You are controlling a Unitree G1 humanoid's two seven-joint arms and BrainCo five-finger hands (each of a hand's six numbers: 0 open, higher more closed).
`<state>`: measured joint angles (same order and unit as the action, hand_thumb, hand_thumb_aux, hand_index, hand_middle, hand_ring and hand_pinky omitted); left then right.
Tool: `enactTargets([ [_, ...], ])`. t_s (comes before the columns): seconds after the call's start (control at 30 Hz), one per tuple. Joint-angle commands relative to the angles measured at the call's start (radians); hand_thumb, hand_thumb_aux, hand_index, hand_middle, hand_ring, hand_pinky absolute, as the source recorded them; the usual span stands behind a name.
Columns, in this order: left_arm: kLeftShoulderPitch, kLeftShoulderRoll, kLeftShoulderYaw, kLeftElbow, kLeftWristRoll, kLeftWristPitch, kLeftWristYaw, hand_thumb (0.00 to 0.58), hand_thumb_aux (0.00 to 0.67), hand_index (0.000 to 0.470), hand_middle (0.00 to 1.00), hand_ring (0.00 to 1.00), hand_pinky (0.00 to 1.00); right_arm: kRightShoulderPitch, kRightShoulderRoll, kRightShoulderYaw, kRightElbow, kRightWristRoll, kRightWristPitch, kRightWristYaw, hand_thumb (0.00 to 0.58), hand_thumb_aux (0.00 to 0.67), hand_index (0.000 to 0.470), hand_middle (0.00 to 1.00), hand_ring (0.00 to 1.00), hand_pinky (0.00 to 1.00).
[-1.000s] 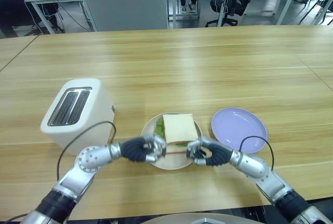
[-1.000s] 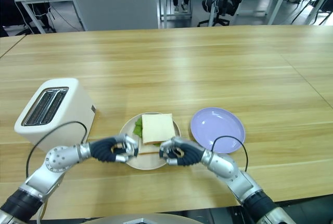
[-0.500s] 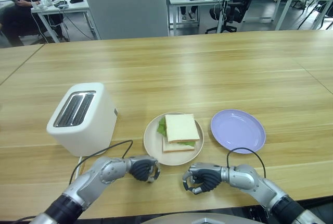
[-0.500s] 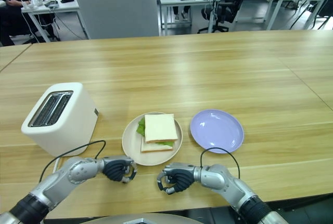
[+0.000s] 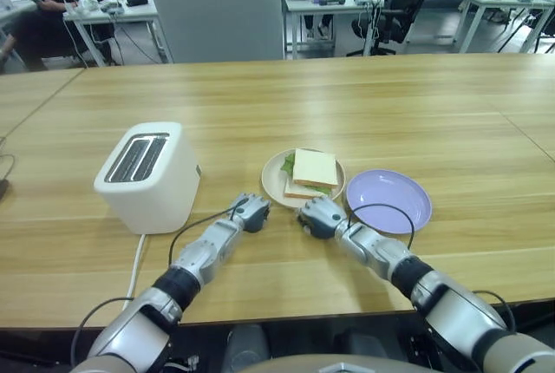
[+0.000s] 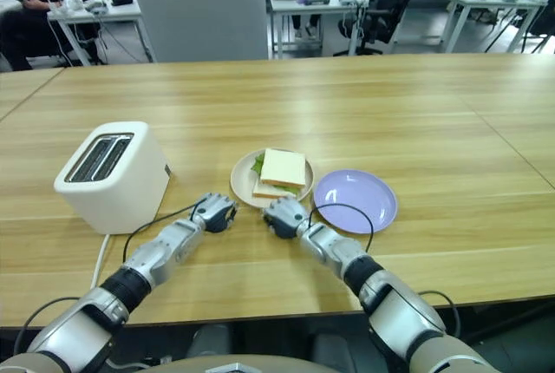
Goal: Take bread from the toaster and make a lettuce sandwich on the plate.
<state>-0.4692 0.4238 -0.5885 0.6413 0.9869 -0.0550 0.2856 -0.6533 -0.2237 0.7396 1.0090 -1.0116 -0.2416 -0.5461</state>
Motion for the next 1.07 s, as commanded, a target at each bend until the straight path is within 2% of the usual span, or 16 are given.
enactTargets([
  [0.03,0.002,0.046,0.046,-0.081,0.002,-0.052,0.168,0.58,0.67,0.46,1.0,1.0,1.0,-0.021,-0.02,-0.028,-0.001,0.031,-0.05,-0.1,0.58,0.67,0.46,1.0,1.0,1.0],
  [0.07,0.022,0.062,0.058,-0.121,-0.008,-0.073,0.199,0.58,0.67,0.46,1.0,1.0,1.0,-0.014,-0.041,-0.042,-0.031,0.047,-0.075,-0.114,0.58,0.67,0.46,1.0,1.0,1.0],
  [0.1,0.042,0.077,0.066,-0.15,-0.015,-0.096,0.227,0.568,0.573,0.393,0.89,0.89,0.89,-0.003,-0.062,-0.055,-0.057,0.061,-0.103,-0.131,0.58,0.67,0.46,1.0,1.0,1.0],
  [0.13,0.07,0.089,0.087,-0.181,-0.042,-0.13,0.249,0.534,0.481,0.33,0.88,0.88,0.88,0.017,-0.086,-0.072,-0.088,0.082,-0.137,-0.14,0.58,0.67,0.46,1.0,1.0,1.0],
  [0.17,0.1,0.098,0.111,-0.214,-0.072,-0.163,0.271,0.462,0.368,0.253,0.83,0.83,0.83,0.041,-0.111,-0.091,-0.126,0.106,-0.169,-0.142,0.578,0.636,0.437,0.95,0.95,0.95],
  [0.2,0.126,0.105,0.135,-0.236,-0.104,-0.197,0.286,0.148,0.092,0.063,0.59,0.59,0.59,0.067,-0.135,-0.108,-0.166,0.123,-0.195,-0.151,0.508,0.434,0.298,0.76,0.76,0.76],
  [0.23,0.16,0.105,0.174,-0.26,-0.165,-0.241,0.294,0.0,0.0,0.0,0.28,0.28,0.28,0.099,-0.164,-0.126,-0.217,0.139,-0.227,-0.16,0.443,0.344,0.236,0.65,0.65,0.65],
  [0.27,0.186,0.101,0.209,-0.277,-0.219,-0.277,0.298,0.0,0.0,0.0,0.22,0.22,0.22,0.126,-0.186,-0.142,-0.257,0.154,-0.254,-0.165,0.132,0.081,0.056,0.41,0.41,0.41],
  [0.3,0.217,0.098,0.249,-0.293,-0.292,-0.332,0.293,0.0,0.0,0.0,0.16,0.16,0.16,0.163,-0.207,-0.17,-0.301,0.191,-0.3,-0.165,0.0,0.0,0.0,0.0,0.0,0.0],
  [0.33,0.242,0.094,0.282,-0.309,-0.353,-0.381,0.283,0.0,0.0,0.0,0.13,0.13,0.13,0.196,-0.221,-0.197,-0.339,0.226,-0.341,-0.159,0.0,0.0,0.0,0.0,0.0,0.0],
  [0.37,0.264,0.087,0.31,-0.321,-0.418,-0.425,0.263,0.0,0.0,0.0,0.0,0.0,0.0,0.227,-0.231,-0.222,-0.373,0.268,-0.387,-0.15,0.0,0.0,0.0,0.0,0.0,0.0],
  [0.47,0.325,0.054,0.375,-0.375,-0.639,-0.574,0.172,0.0,0.0,0.0,0.0,0.0,0.0,0.321,-0.247,-0.291,-0.483,0.373,-0.501,-0.126,0.0,0.0,0.0,0.0,0.0,0.0],
  [0.57,0.371,0.005,0.411,-0.438,-0.851,-0.646,0.053,0.0,0.0,0.0,0.0,0.0,0.0,0.406,-0.229,-0.345,-0.567,0.565,-0.565,-0.004,0.0,0.0,0.0,0.0,0.0,0.0],
  [0.73,0.449,-0.039,0.459,-0.57,-1.037,-0.644,-0.094,0.0,0.0,0.0,0.0,0.0,0.0,0.507,-0.21,-0.389,-0.723,0.815,-0.581,0.205,0.0,0.0,0.0,0.0,0.0,0.0],
  [0.93,0.497,-0.076,0.519,-0.682,-1.05,-0.601,-0.177,0.0,0.0,0.0,0.0,0.0,0.0,0.545,-0.186,-0.442,-0.809,0.841,-0.553,0.339,0.0,0.0,0.0,0.0,0.0,0.0],
  [1.07,0.506,-0.096,0.524,-0.732,-1.062,-0.582,-0.239,0.0,0.0,0.0,0.0,0.0,0.0,0.567,-0.15,-0.491,-0.843,0.805,-0.559,0.354,0.0,0.0,0.0,0.0,0.0,0.0],
])
